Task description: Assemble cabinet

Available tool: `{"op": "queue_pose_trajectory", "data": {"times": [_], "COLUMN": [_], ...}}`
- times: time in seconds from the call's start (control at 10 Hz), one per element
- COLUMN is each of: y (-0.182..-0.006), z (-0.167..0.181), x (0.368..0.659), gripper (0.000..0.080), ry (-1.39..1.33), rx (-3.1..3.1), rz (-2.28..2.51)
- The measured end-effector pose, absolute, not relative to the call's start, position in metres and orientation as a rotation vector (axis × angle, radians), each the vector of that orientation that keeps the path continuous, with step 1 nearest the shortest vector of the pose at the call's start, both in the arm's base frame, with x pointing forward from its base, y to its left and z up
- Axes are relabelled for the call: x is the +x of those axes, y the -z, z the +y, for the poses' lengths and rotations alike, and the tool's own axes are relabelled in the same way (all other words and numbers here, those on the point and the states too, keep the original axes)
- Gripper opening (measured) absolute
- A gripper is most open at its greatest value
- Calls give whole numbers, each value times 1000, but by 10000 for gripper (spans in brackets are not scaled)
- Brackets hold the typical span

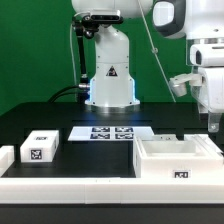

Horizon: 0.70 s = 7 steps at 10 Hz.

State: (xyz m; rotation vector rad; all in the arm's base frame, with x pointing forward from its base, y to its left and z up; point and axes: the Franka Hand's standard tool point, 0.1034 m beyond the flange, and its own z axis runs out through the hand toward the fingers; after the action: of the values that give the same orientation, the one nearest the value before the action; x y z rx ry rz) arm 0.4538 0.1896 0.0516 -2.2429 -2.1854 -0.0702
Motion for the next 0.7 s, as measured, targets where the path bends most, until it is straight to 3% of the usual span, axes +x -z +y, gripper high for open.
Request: {"op": "queue_pose_trajectory", "data": {"times": [0.5,0.7], "y": [-44,-31], "z": [189,187], "x": [447,441], "gripper": [649,649], "ry": [104,97], "rx": [-2242,-2239], "rz": [-2177,-2159]}}
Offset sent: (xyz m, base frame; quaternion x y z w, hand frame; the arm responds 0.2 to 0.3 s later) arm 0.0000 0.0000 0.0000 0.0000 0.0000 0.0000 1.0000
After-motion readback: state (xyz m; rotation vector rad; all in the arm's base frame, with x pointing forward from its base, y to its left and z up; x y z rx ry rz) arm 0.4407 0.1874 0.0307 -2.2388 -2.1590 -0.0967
